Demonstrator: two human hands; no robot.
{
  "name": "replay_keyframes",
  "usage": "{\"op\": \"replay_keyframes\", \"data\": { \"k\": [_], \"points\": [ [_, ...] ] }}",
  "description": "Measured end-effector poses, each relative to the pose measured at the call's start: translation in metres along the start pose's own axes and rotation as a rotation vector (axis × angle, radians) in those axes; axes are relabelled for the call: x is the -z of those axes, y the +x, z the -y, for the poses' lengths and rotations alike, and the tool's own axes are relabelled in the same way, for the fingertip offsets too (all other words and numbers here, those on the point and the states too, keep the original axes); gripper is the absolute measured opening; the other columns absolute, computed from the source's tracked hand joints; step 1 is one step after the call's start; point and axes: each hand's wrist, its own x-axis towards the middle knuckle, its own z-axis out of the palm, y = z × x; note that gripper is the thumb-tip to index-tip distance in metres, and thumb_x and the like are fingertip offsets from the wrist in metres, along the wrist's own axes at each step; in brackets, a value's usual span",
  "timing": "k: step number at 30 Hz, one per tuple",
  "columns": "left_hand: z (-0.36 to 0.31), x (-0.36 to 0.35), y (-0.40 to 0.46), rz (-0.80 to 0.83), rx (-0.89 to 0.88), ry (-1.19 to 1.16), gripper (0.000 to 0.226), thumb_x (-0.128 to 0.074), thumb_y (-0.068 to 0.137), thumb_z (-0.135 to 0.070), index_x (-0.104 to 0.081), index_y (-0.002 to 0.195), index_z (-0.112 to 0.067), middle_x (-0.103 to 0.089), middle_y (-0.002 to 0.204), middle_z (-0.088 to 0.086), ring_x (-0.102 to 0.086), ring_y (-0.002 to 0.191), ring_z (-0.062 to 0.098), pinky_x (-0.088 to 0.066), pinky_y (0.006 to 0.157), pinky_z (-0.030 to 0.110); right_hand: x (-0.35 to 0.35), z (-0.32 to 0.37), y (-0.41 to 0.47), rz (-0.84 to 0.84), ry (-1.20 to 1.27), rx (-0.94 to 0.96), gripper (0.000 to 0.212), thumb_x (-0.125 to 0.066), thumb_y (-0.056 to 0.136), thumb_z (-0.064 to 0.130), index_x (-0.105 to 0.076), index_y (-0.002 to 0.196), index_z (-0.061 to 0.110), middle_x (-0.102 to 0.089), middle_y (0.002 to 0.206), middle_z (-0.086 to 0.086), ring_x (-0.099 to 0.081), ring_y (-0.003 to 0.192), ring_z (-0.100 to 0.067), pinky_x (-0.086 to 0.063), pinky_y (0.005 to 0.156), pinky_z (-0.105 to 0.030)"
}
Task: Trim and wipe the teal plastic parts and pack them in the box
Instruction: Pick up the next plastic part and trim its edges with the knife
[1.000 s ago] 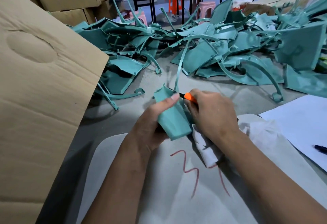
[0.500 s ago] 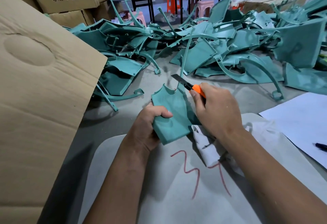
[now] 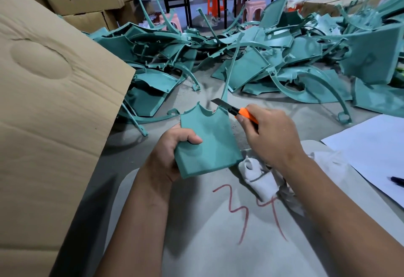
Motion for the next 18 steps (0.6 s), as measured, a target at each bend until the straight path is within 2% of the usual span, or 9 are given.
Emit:
{"op": "replay_keyframes", "data": {
  "k": [4, 7, 10, 11, 13, 16, 18],
  "points": [
    [-0.012, 0.012, -0.006, 0.045, 0.131, 0.12, 0.038, -0.045, 0.075, 0.003, -0.081, 0.074, -0.008, -0.074, 0.073, 0.015, -0.071, 0.057, 0.025, -0.056, 0.049, 0.027, 0.002, -0.013, 0.002, -0.094, 0.028, -0.165, 0.032, -0.047, 0.108, 0.037, -0.054, 0.082, 0.019, -0.051, 0.06, 0.005, -0.048, 0.05, -0.014, -0.036, 0.047, -0.027],
    [-0.013, 0.017, -0.007, 0.038, 0.207, 0.165, 0.048, -0.037, 0.087, 0.006, -0.08, 0.069, -0.005, -0.072, 0.068, 0.015, -0.07, 0.054, 0.025, -0.056, 0.047, 0.027, 0.008, -0.02, 0.003, -0.187, -0.017, -0.255, 0.034, -0.048, 0.108, 0.038, -0.054, 0.083, 0.016, -0.051, 0.061, 0.004, -0.051, 0.052, -0.021, -0.044, 0.049, -0.034],
    [-0.016, 0.015, -0.009, 0.017, 0.197, 0.165, 0.031, -0.048, 0.075, 0.001, -0.079, 0.076, -0.002, -0.072, 0.07, 0.016, -0.07, 0.055, 0.026, -0.057, 0.049, 0.027, 0.007, -0.011, 0.001, -0.115, 0.104, -0.001, 0.032, -0.049, 0.107, 0.036, -0.054, 0.082, 0.017, -0.051, 0.062, 0.005, -0.049, 0.05, -0.018, -0.044, 0.046, -0.036],
    [-0.017, 0.015, -0.01, 0.01, 0.184, 0.15, 0.029, -0.053, 0.068, -0.001, -0.079, 0.082, -0.002, -0.073, 0.074, 0.017, -0.07, 0.057, 0.027, -0.057, 0.051, 0.028, 0.006, -0.007, 0.001, -0.054, 0.098, 0.077, 0.033, -0.049, 0.107, 0.038, -0.055, 0.082, 0.017, -0.052, 0.063, 0.006, -0.049, 0.052, -0.018, -0.045, 0.048, -0.037],
    [-0.018, 0.019, -0.01, 0.007, 0.18, 0.13, 0.035, -0.054, 0.063, -0.003, -0.081, 0.085, -0.004, -0.074, 0.08, 0.018, -0.071, 0.061, 0.028, -0.058, 0.053, 0.03, 0.001, -0.005, 0.002, 0.0, 0.036, 0.112, 0.033, -0.05, 0.107, 0.04, -0.054, 0.083, 0.018, -0.052, 0.063, 0.006, -0.048, 0.054, -0.019, -0.045, 0.052, -0.037],
    [-0.018, 0.025, -0.012, -0.001, 0.192, 0.153, 0.038, -0.055, 0.062, -0.007, -0.082, 0.088, -0.007, -0.074, 0.087, 0.019, -0.072, 0.065, 0.029, -0.059, 0.055, 0.032, -0.001, -0.014, 0.005, -0.083, 0.014, -0.007, 0.033, -0.049, 0.108, 0.037, -0.051, 0.081, 0.02, -0.048, 0.06, 0.008, -0.045, 0.047, -0.011, -0.035, 0.045, -0.026],
    [-0.018, 0.028, -0.019, -0.003, 0.143, 0.158, 0.039, -0.059, 0.06, -0.007, -0.082, 0.091, -0.009, -0.076, 0.09, 0.018, -0.073, 0.068, 0.029, -0.059, 0.057, 0.031, 0.006, -0.028, 0.006, -0.182, -0.05, -0.187, 0.034, -0.05, 0.108, 0.037, -0.048, 0.078, 0.02, -0.044, 0.058, 0.008, -0.038, 0.046, -0.006, -0.023, 0.046, -0.022]
  ]
}}
